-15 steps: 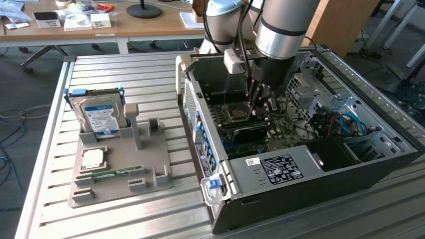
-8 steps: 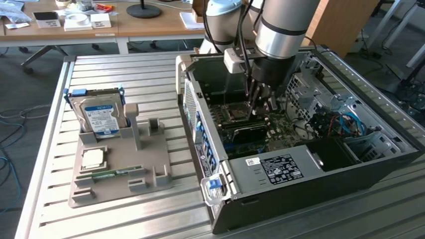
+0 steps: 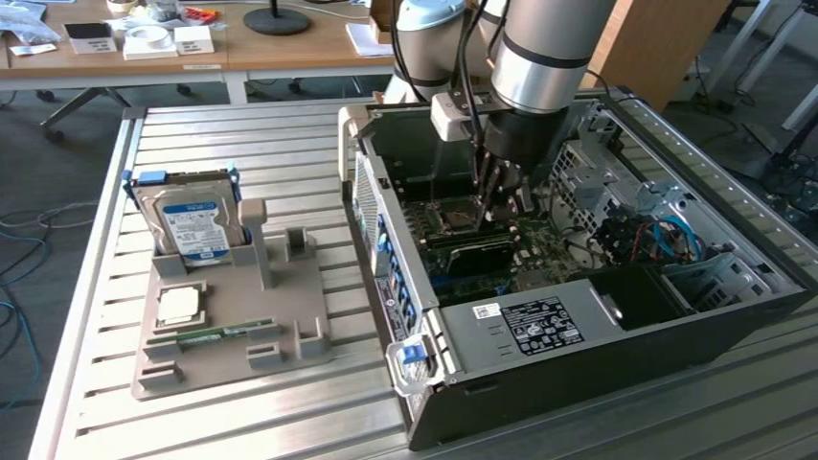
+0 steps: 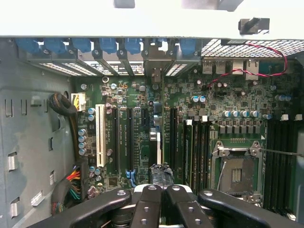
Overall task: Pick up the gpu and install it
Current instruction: 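Press down on the gpu until it lock into place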
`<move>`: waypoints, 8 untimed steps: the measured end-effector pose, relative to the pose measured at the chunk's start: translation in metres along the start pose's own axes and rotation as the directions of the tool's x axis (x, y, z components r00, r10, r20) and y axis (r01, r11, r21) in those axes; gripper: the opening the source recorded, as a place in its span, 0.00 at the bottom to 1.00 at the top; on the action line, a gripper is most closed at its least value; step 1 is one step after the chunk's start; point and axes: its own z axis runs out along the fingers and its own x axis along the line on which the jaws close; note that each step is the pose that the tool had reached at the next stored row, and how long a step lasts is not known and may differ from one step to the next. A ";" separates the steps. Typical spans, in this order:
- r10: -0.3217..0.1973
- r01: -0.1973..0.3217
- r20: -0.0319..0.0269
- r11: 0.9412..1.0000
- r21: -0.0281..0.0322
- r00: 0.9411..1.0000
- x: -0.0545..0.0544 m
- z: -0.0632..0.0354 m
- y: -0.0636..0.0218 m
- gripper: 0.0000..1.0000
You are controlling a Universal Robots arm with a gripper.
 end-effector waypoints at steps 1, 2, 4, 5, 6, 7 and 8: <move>0.000 0.000 0.000 1.000 0.000 1.000 0.000 0.0000 0.0000 0.11; 0.000 0.000 0.000 1.000 0.000 1.000 0.000 0.0000 0.0000 0.11; 0.000 0.000 0.000 1.000 0.000 1.000 0.000 0.0000 0.0000 0.11; 0.000 0.000 0.000 1.000 0.000 1.000 0.000 0.0000 0.0000 0.11; 0.000 0.000 0.000 1.000 0.000 1.000 0.000 0.0002 0.0000 0.11; 0.000 0.000 0.000 1.000 0.000 1.000 0.000 0.0011 0.0000 0.11; 0.000 0.000 0.000 1.000 0.000 1.000 0.000 0.0027 0.0000 0.11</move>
